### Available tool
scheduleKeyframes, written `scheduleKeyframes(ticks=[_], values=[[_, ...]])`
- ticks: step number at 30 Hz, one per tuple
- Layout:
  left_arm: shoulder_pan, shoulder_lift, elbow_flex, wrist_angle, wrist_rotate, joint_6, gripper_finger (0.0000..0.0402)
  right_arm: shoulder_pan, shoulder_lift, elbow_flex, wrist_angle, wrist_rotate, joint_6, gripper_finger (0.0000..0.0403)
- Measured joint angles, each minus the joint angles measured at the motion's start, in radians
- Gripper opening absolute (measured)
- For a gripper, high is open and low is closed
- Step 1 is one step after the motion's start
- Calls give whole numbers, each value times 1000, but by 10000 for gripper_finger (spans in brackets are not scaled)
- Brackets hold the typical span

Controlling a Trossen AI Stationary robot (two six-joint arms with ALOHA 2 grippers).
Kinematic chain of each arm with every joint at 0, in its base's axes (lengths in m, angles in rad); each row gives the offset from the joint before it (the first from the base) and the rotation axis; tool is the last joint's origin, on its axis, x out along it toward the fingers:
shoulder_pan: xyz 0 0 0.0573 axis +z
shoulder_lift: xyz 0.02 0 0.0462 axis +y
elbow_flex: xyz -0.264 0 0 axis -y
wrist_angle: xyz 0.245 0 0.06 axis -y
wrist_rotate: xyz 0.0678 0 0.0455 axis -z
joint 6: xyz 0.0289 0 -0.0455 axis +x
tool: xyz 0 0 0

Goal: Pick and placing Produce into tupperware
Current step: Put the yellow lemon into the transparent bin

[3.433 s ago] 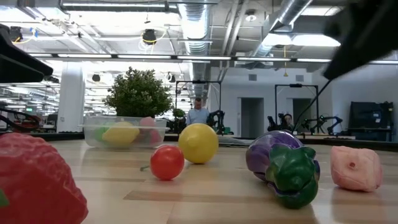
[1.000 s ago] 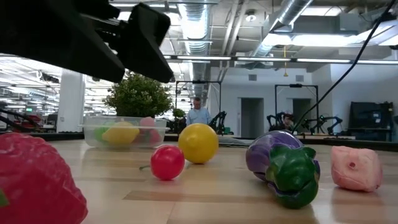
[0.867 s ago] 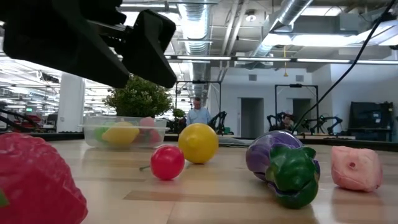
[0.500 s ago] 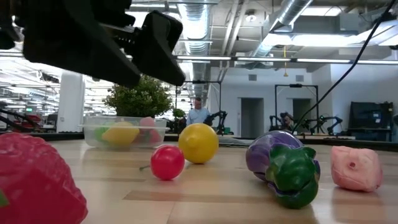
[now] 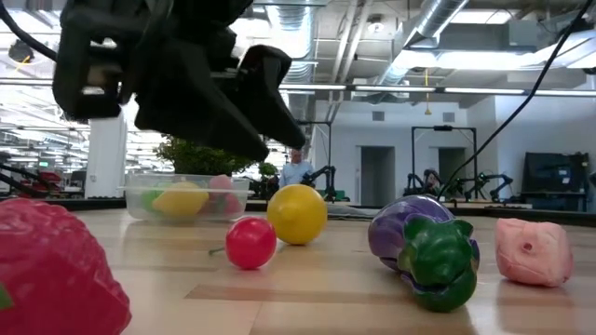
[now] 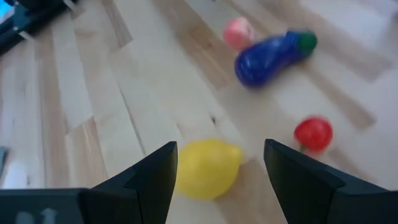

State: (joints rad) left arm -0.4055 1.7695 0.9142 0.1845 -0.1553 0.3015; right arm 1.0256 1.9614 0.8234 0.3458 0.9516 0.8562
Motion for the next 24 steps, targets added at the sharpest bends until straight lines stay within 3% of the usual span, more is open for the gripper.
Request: scheduleKeyframes(ticks=[7,16,21,24], values=[[8,1,7,-111,-27,184,231,0,0,0,0,0,1,244],[32,1,103,-261,-53,324,231,-23,0,0,0,-5,19,244],[53,1,256,-505,-49,372,231,-27,0,0,0,-7,20,244],[61,1,363,-616,7,396,231,-27,0,0,0,-8,27,244]])
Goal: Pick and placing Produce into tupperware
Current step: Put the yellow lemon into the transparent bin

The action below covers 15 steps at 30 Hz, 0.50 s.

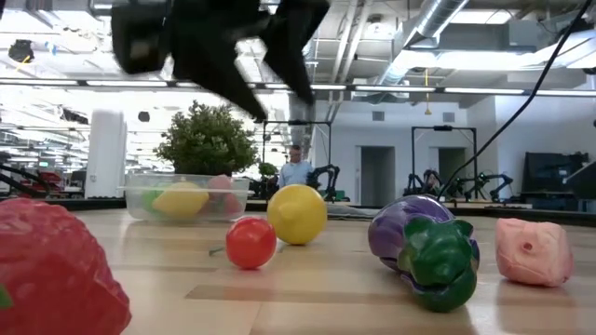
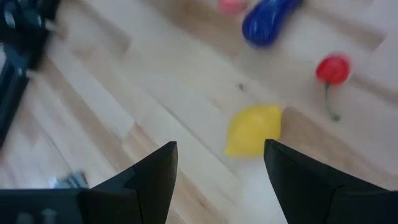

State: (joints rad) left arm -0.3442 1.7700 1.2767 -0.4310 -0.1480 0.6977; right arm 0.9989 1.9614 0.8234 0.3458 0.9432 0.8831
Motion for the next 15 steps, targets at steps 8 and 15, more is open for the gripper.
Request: scheduleKeyframes(ticks=[8,15], values=[[-6,188,128,-187,14,94,231,28,0,1,-9,-2,34,244],[-13,332,306,-357,-126,136,231,56,1,1,-26,1,94,244]])
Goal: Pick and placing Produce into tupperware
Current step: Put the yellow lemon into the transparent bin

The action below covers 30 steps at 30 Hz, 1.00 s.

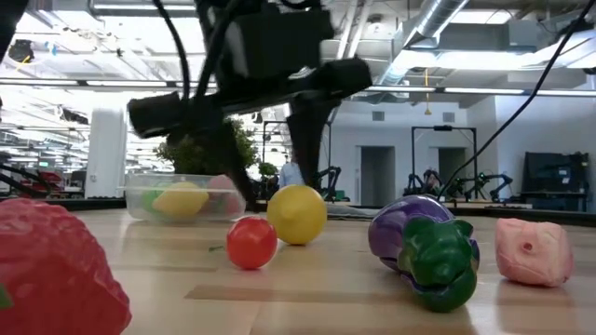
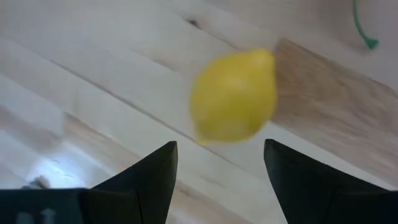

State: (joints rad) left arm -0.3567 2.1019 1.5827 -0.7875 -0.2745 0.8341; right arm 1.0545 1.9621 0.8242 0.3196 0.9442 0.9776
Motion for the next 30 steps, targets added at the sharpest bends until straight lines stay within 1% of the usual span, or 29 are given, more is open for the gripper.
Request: scheduleKeyframes(ticks=[3,5,8,15,18,23,27,30], values=[[4,1,32,-21,12,0,231,16,0,0,4,14,6,244],[6,1,43,-18,49,10,231,29,0,0,3,30,11,244],[1,5,46,-15,96,44,231,40,0,0,3,33,28,244],[-1,14,46,4,146,81,231,52,0,0,6,53,45,244],[0,18,47,25,149,101,231,50,0,0,8,53,45,244],[0,75,47,35,154,120,231,50,0,0,11,53,45,244],[-1,88,49,35,130,127,231,49,0,2,11,53,45,244],[10,88,50,38,155,119,231,50,0,2,9,53,45,244]])
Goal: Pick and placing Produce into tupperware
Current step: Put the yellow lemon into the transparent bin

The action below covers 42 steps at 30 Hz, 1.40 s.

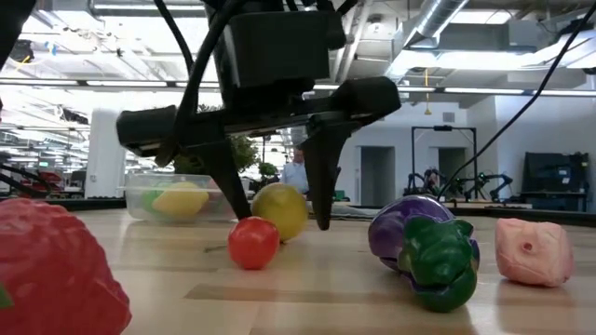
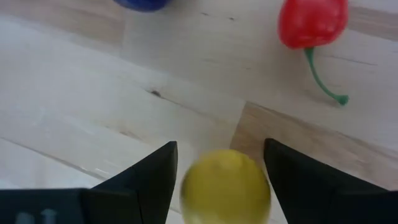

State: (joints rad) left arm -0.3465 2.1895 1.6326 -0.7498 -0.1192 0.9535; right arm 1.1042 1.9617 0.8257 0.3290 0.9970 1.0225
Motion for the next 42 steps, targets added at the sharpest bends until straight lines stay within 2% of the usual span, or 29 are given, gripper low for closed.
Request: scheduleKeyframes(ticks=[14,20,24,31,35,42], values=[[35,1,14,-22,19,-58,231,0,0,1,-3,0,0,244],[34,1,14,-28,17,-58,199,0,0,1,-1,0,0,244],[34,1,15,-31,15,-75,196,0,0,1,1,0,0,244],[33,1,15,-56,-43,-116,207,0,0,1,2,0,0,244],[35,-2,15,-82,-82,-143,199,0,0,1,3,0,0,244],[35,-65,15,-118,-140,-202,207,-6,0,2,9,-1,0,244]])
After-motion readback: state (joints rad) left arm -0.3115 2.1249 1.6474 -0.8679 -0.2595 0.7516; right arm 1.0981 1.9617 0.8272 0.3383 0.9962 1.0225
